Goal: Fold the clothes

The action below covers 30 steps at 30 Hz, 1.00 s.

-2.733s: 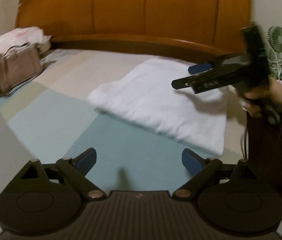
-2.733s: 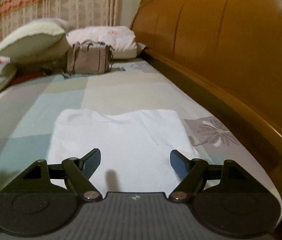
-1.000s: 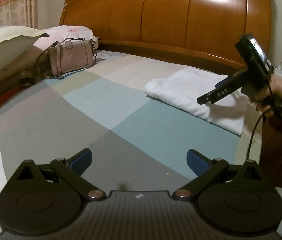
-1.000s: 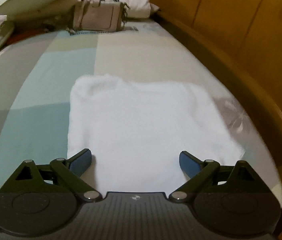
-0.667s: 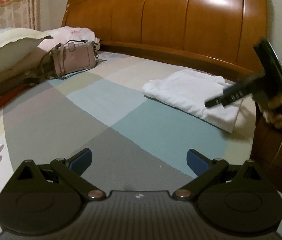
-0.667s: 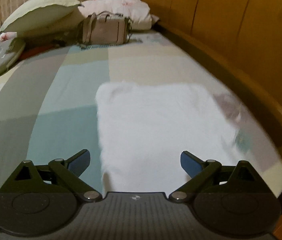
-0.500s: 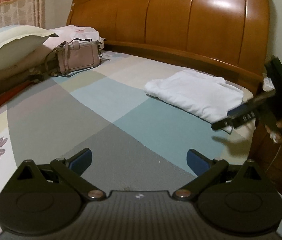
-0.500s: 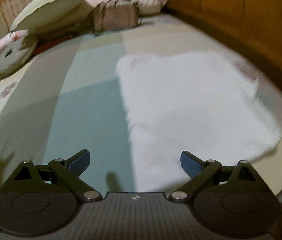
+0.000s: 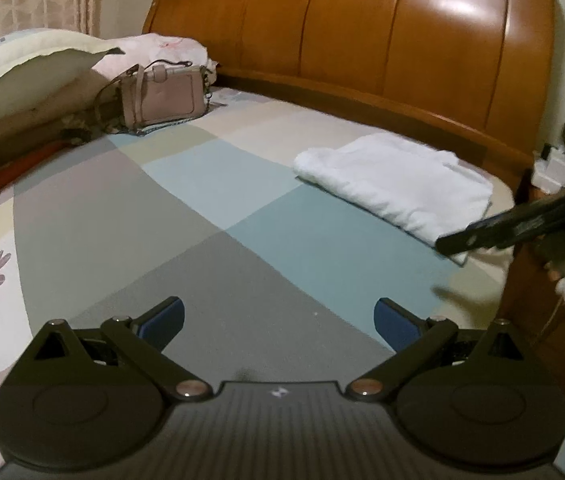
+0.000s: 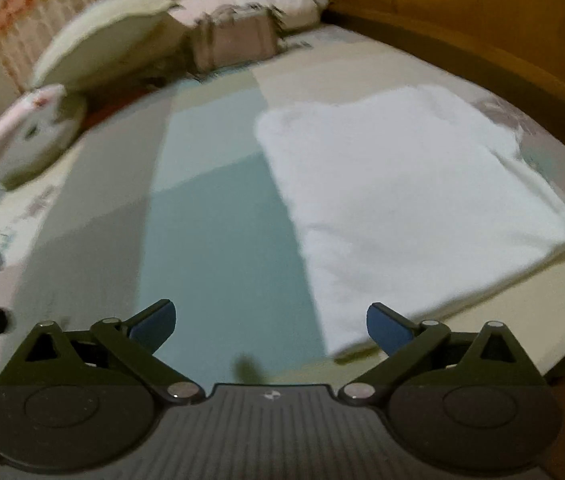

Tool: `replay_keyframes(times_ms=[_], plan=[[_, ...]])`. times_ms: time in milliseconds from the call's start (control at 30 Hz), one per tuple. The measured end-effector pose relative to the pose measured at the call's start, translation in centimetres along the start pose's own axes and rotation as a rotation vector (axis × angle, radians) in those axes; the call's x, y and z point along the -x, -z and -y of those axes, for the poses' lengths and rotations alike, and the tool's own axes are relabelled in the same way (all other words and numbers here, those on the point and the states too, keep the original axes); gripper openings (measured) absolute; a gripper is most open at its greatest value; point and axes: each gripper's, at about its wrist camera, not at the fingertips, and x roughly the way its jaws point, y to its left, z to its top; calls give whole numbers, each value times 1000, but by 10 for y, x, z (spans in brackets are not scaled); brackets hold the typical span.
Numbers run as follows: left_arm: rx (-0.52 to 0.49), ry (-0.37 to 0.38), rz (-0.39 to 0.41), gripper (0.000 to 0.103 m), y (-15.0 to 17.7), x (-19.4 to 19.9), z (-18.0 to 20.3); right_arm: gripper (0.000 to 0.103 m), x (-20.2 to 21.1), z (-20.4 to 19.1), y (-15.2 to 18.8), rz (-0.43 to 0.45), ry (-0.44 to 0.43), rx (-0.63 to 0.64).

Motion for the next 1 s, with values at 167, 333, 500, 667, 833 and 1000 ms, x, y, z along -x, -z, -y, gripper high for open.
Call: replay_keyframes(times_ms=[167, 333, 500, 667, 833, 1000], plan=[[28, 6, -4, 101, -1, -3, 4, 103, -11, 4, 1, -40, 37, -22], [9, -3, -1, 101, -5, -2, 12, 103, -6, 7, 11, -77, 64, -75], [-15, 13, 25, 101, -12, 0, 26, 103, 31, -2, 17, -15, 142, -130], [-28, 39, 39, 101, -15, 7, 42, 103, 65, -14, 33, 17, 229, -133], [-52, 59, 44, 101, -16, 17, 61, 103, 92, -27, 50, 33, 270, -121], [-76, 63, 47, 102, -18, 28, 82, 103, 116, -35, 67, 48, 258, -120]])
